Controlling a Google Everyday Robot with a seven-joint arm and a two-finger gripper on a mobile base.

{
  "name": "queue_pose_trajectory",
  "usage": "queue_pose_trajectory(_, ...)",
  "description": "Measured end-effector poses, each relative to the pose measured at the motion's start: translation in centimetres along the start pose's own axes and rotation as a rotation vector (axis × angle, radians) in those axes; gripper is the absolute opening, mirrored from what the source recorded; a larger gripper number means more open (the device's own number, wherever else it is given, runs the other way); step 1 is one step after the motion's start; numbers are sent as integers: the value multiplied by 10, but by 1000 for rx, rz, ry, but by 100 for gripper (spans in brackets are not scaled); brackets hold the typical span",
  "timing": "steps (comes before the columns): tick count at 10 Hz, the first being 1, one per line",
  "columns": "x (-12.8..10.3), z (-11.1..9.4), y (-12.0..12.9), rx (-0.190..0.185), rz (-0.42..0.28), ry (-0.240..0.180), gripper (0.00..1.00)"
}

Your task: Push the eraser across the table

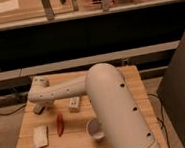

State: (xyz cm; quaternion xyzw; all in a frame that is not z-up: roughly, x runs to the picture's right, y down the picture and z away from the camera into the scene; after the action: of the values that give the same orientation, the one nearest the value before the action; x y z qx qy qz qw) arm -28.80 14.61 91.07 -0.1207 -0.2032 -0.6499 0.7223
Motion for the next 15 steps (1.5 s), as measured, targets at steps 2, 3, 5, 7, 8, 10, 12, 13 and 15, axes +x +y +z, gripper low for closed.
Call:
queue_pose_trajectory(2,0,0,0,1,-4,-1,4)
queue_pose_trajectory(3,0,1,0,-4,-17,-3,4)
queue_pose_trajectory(5,0,0,0,-2,-21,-4,4)
queue_pose_trajectory(7,0,0,0,-2,-21,-4,4)
queue_pose_trajectory(8,0,0,-1,-4,-30,-6,4)
queue_pose_trajectory(10,0,1,-1,-4,-40,-8,4)
queue_pose_trajectory(12,0,0,-1,-2,-40,-8,4)
queue_pose_trajectory(13,0,0,-1,-2,-43,-8,4)
queue_pose_trajectory(15,0,2,-2,-4,-64,-12,4)
